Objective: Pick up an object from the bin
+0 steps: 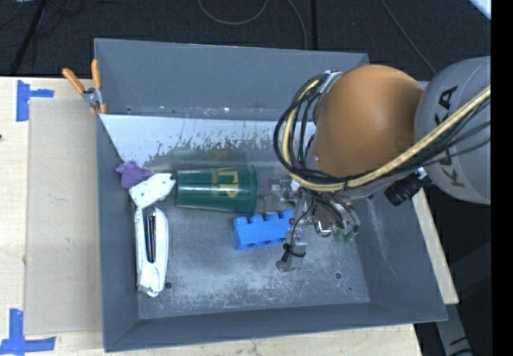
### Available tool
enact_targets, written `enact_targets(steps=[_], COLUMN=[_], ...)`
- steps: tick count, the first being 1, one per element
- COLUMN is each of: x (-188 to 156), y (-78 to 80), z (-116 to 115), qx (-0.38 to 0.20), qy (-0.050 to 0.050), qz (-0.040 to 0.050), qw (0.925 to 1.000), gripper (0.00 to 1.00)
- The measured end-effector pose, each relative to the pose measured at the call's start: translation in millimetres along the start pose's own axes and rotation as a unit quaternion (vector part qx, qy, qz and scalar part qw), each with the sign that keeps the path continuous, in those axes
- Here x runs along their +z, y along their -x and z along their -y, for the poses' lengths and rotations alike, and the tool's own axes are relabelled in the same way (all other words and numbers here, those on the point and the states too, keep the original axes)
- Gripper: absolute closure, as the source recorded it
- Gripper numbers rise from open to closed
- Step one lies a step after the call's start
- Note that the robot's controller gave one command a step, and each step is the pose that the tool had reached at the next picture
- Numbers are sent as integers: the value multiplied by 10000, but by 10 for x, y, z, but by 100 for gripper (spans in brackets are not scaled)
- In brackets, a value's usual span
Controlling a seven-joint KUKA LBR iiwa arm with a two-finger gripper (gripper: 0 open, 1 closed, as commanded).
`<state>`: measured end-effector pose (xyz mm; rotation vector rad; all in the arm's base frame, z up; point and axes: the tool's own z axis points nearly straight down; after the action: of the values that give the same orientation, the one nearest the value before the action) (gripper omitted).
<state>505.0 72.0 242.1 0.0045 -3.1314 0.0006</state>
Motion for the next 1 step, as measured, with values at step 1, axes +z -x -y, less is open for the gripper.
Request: enact_targets(steps=[1], x=[-41], y=[15], z=[5], qx=[12], qy=[4], qz=[43], qw=[10000], gripper=[0])
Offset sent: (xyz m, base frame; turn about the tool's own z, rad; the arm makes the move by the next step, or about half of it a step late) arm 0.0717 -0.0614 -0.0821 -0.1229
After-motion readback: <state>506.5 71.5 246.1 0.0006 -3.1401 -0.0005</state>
